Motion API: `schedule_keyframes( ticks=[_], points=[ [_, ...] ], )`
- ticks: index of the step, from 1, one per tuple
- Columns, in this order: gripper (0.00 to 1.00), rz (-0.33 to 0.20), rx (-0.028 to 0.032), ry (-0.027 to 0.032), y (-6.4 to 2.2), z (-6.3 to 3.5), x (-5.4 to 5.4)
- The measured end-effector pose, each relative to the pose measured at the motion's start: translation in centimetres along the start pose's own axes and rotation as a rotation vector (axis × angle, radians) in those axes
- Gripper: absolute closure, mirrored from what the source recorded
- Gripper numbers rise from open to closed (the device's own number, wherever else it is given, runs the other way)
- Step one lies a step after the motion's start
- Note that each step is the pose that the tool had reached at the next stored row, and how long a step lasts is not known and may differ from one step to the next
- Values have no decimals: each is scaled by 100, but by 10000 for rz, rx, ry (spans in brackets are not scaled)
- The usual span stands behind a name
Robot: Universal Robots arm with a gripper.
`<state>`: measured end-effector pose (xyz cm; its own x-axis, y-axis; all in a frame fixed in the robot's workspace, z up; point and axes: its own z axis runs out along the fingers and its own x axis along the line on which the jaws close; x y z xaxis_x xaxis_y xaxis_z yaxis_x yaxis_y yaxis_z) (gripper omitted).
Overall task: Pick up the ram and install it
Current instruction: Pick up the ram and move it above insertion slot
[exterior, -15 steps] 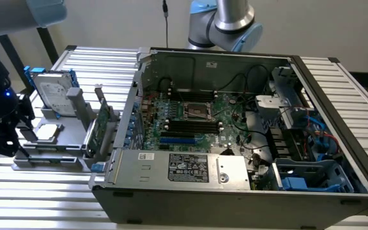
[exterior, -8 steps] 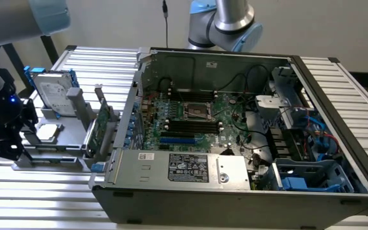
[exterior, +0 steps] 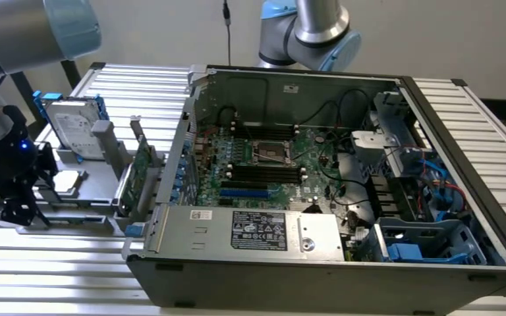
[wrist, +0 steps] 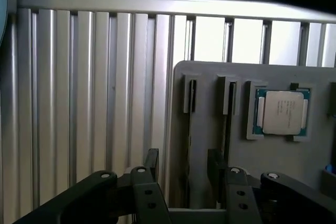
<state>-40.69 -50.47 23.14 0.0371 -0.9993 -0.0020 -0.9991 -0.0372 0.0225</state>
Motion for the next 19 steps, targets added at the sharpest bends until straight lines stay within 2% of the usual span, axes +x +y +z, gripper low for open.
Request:
schedule_keyframes(
  ticks=[4,8,10,19],
  points=[
    [50,5,1,-76,-1,43,1],
    [50,9,9,-223,-5,82,0],
    [50,14,10,-275,-8,101,0],
    [50,122,-99,-291,-44,172,2]
  ],
)
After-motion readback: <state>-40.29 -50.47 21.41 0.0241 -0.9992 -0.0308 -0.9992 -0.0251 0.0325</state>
